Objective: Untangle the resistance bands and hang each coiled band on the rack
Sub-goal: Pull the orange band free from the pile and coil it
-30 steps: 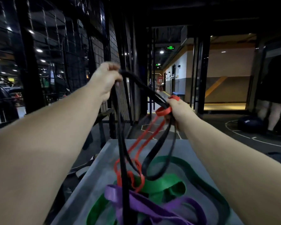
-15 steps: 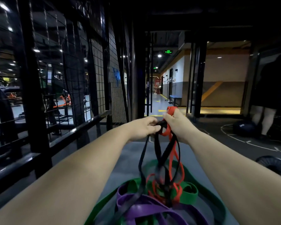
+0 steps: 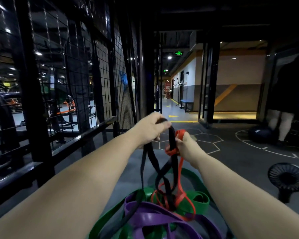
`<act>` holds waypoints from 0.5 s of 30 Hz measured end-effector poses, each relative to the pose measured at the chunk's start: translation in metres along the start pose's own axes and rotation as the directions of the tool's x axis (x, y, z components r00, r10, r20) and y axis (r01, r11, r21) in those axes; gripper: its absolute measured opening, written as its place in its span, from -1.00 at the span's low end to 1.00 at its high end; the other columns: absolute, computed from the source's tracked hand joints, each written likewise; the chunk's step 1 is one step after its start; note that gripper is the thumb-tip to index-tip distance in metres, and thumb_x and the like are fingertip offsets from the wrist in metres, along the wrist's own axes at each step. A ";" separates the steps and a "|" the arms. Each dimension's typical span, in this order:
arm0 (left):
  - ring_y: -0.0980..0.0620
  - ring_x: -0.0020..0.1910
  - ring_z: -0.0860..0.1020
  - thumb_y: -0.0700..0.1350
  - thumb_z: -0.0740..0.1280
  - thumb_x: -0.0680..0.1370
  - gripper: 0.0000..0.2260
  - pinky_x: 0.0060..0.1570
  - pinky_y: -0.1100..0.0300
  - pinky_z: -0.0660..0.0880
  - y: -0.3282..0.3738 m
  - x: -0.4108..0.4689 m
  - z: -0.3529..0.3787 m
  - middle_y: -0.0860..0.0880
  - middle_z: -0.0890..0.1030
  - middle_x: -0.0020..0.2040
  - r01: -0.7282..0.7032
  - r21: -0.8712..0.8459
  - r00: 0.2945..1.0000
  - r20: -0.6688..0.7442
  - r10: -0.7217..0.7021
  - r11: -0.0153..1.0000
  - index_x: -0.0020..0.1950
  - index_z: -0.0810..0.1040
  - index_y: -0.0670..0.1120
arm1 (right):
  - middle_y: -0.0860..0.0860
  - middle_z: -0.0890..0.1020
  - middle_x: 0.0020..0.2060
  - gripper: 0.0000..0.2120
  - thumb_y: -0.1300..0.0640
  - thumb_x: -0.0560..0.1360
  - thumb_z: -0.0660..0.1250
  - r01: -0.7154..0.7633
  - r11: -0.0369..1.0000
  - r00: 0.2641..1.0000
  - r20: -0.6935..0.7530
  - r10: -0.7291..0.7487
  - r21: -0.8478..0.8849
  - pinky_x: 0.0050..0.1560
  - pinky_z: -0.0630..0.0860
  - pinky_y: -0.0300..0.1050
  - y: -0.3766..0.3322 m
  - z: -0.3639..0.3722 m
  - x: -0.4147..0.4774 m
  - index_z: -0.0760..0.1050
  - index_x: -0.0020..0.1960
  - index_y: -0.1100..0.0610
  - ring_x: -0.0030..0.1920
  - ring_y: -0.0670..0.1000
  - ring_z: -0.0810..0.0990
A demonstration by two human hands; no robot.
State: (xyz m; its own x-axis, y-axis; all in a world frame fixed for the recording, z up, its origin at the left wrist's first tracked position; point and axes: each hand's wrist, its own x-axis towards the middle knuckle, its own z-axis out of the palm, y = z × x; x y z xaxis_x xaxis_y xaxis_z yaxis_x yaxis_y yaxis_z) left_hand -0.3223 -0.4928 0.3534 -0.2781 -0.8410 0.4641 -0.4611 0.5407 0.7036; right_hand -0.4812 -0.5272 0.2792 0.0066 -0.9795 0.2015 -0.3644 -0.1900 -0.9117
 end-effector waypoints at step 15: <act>0.05 -0.18 0.50 0.12 0.25 0.60 -0.75 -0.26 0.19 0.36 -0.035 -0.001 -0.011 -0.02 0.60 -0.07 0.295 0.307 0.955 -0.090 -0.281 0.905 0.08 0.41 -0.05 | 0.14 0.61 -0.44 -0.76 0.21 0.66 0.03 -0.136 0.981 0.990 -0.026 0.141 0.141 -0.42 0.39 -0.21 0.001 -0.005 -0.013 0.41 -0.08 0.22 -0.48 0.03 0.50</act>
State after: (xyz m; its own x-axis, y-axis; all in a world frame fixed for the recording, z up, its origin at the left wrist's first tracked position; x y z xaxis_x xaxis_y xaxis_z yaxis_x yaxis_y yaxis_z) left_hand -0.2967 -0.5112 0.3342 -0.0600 -0.9538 0.2944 -0.7582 0.2353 0.6080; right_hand -0.4861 -0.5141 0.2770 -0.0688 -0.9944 0.0804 -0.2266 -0.0629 -0.9719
